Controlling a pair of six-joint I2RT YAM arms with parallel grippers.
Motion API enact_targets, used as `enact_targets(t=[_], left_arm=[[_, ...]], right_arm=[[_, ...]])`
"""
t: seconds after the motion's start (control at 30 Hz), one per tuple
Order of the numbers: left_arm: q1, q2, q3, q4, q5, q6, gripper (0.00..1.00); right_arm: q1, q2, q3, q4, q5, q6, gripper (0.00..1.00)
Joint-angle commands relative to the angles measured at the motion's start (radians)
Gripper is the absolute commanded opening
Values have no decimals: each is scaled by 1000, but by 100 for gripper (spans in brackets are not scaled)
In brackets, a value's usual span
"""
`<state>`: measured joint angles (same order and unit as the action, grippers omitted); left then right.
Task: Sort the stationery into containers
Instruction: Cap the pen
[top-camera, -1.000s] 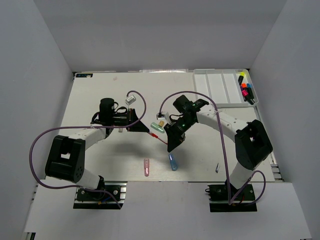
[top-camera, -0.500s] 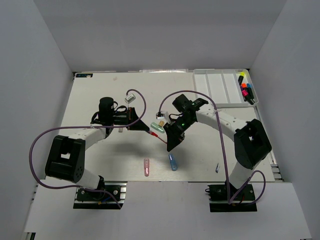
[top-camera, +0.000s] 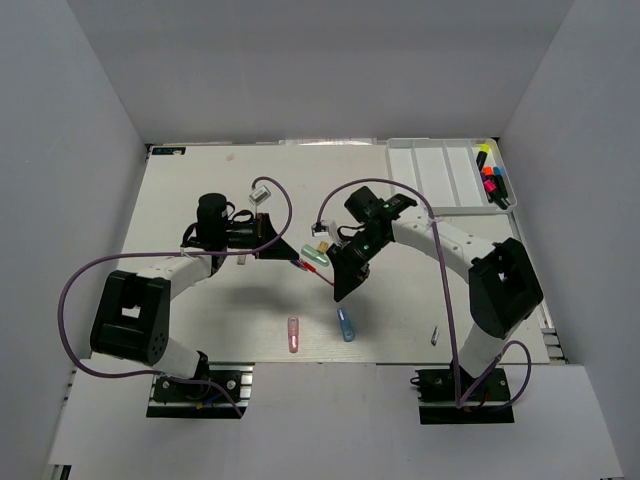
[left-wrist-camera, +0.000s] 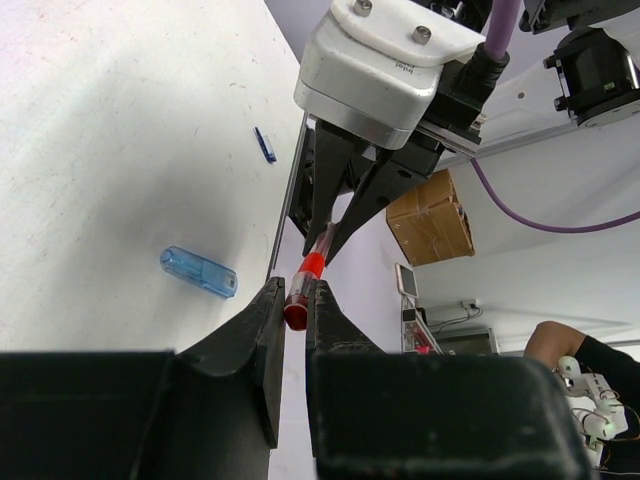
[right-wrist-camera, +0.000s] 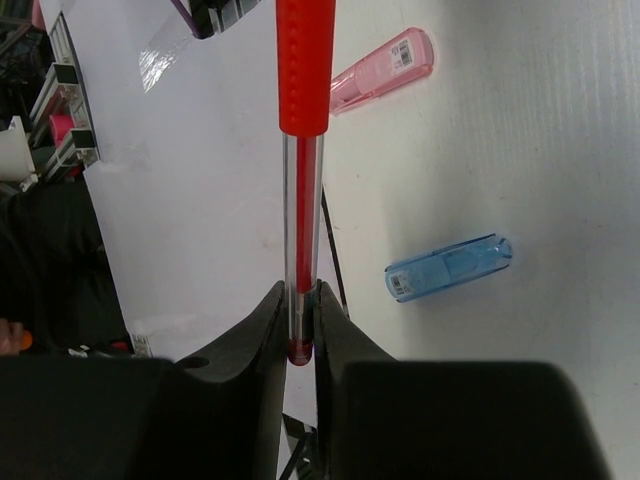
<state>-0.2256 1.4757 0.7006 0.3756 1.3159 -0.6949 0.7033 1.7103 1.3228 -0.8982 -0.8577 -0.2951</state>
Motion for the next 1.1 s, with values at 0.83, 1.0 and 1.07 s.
enact_targets(t=[0.83, 1.0, 1.07], left_arm=[[-132, -5, -24, -44, 45, 21, 0], [-141, -5, -24, -43, 46, 23, 0], [-141, -5, -24, -43, 45, 23, 0]], right_arm=[[15, 8, 177, 390, -155, 47, 0], [15, 15, 199, 397, -152, 56, 0], [13, 18, 204, 407, -150, 62, 0]])
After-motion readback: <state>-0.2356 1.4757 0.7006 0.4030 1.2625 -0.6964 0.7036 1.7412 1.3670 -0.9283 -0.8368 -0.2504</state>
